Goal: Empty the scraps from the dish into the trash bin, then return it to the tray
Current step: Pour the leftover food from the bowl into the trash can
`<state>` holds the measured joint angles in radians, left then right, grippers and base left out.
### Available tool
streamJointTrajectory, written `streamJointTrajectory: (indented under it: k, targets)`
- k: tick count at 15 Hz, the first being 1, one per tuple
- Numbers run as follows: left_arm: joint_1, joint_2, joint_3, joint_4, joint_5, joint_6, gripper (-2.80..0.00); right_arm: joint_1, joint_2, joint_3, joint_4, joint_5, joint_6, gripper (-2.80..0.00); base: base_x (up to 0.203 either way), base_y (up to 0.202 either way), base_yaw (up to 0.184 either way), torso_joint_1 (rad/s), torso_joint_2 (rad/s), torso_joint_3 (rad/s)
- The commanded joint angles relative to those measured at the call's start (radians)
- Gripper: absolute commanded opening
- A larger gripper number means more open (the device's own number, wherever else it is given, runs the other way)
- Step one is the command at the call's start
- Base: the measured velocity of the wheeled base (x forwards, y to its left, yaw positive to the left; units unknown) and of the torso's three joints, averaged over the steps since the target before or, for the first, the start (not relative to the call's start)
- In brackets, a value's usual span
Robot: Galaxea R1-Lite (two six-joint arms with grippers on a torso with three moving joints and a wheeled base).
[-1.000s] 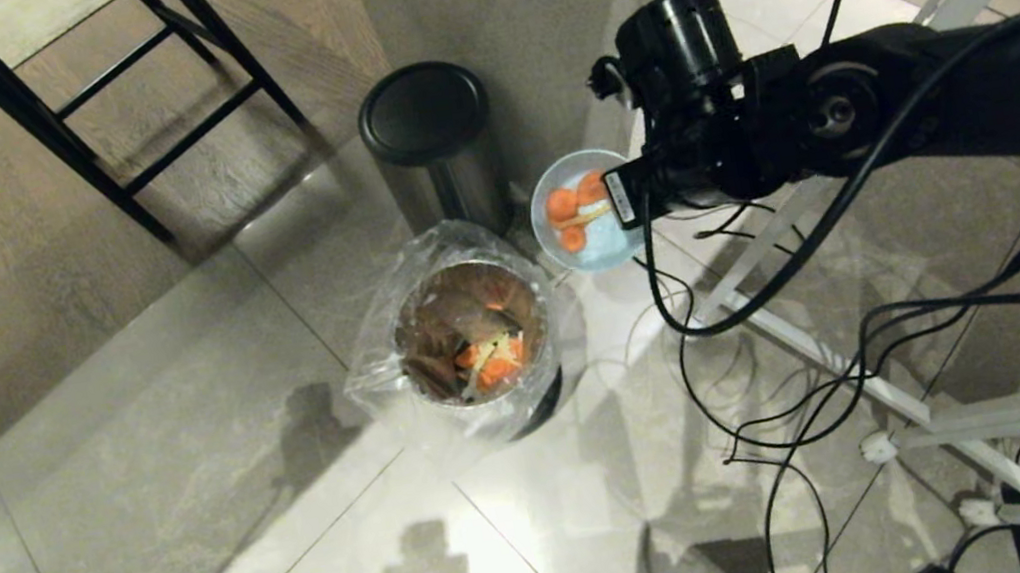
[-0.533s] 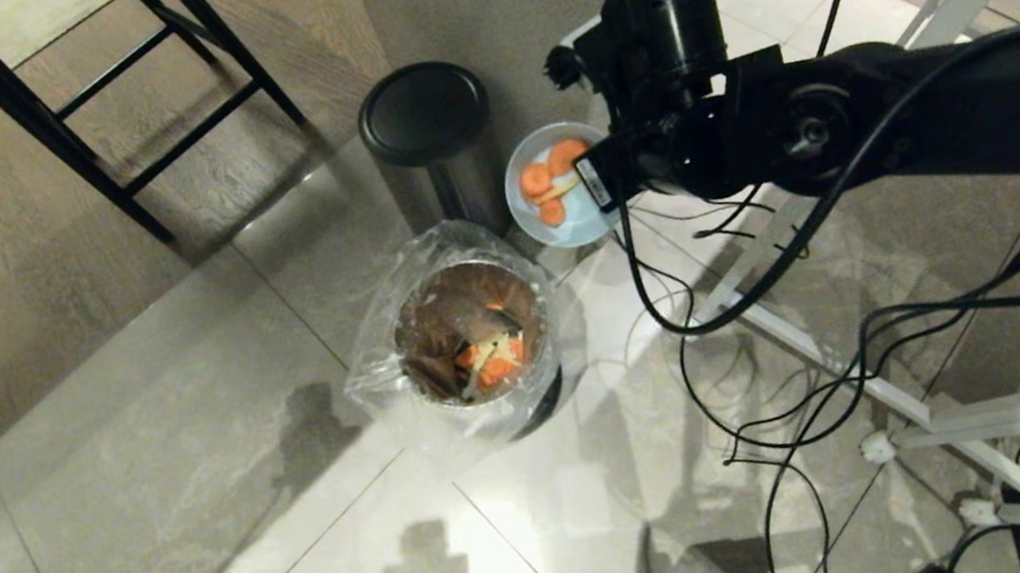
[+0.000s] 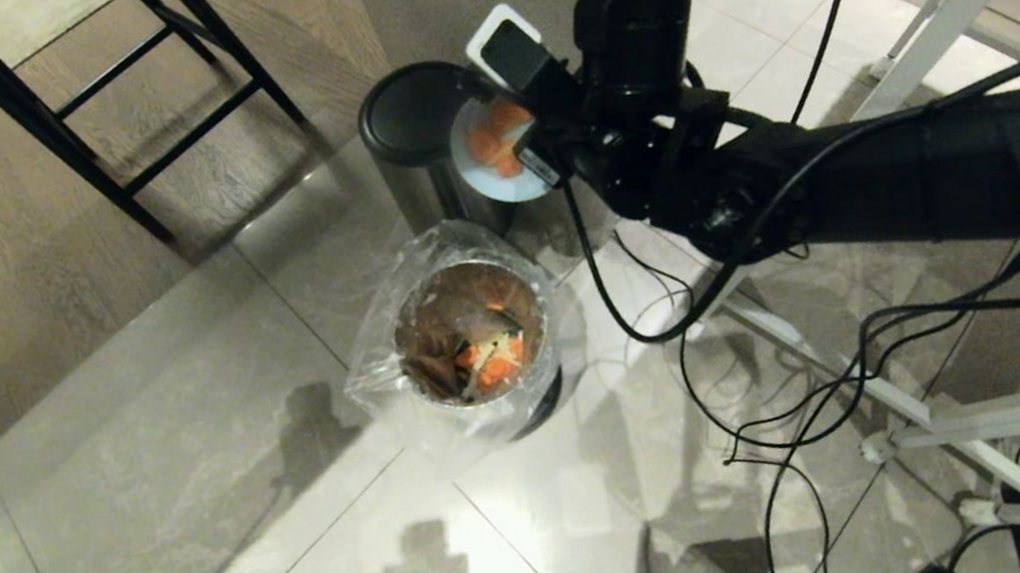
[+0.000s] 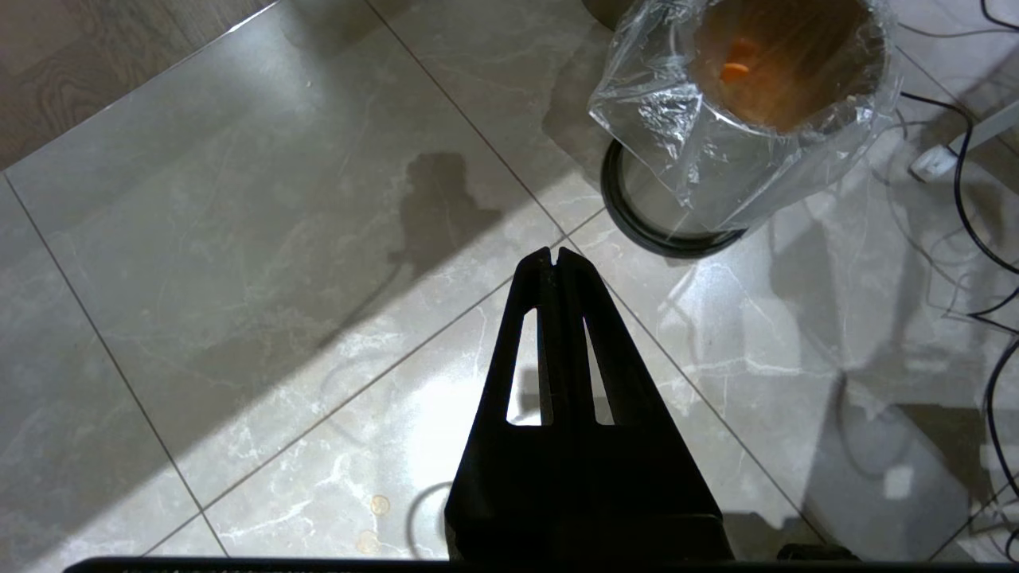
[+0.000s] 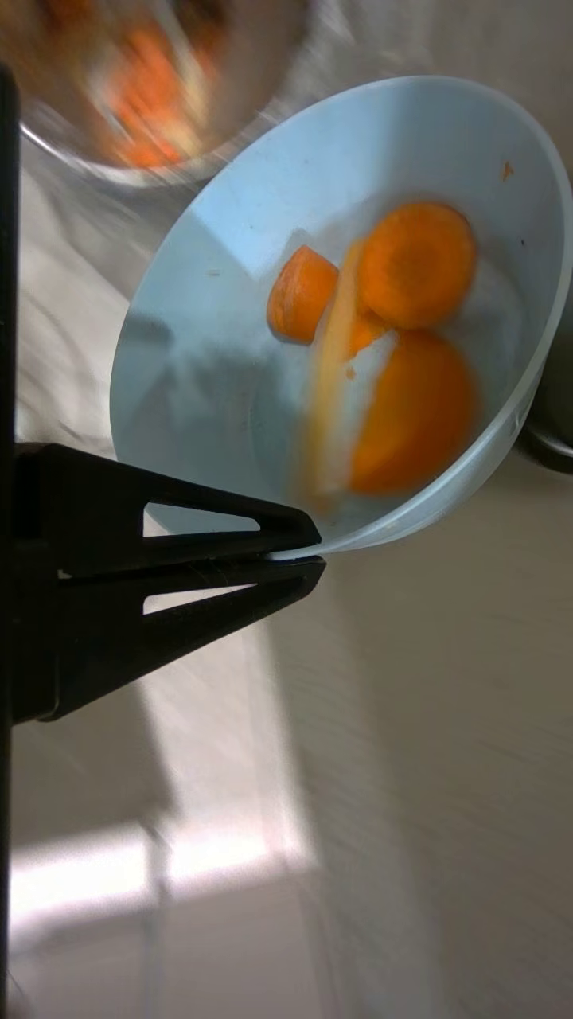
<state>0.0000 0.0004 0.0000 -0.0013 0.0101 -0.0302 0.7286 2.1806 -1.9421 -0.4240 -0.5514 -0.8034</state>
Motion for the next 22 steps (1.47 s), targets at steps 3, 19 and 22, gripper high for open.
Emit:
streamJointTrajectory:
  k: [3,19,22]
  targets:
    - [0.000,0.000,0.000,0.000,0.001,0.000,-2.80,0.050,0.062,0.000,-0.084,-0.002,-0.064,-2.80,0.000,0.000,0.000,0.000,0.00,0.000]
    - [0.000,0.001,0.000,0.000,0.001,0.000,-2.80,0.201,0.195,0.036,-0.373,0.005,-0.411,-2.80,0.000,0.000,0.000,0.000,0.00,0.000]
    - [0.000,0.000,0.000,0.000,0.001,0.000,-2.80,0.208,0.194,0.121,-0.471,0.007,-0.483,-2.80,0.000,0.000,0.000,0.000,0.00,0.000]
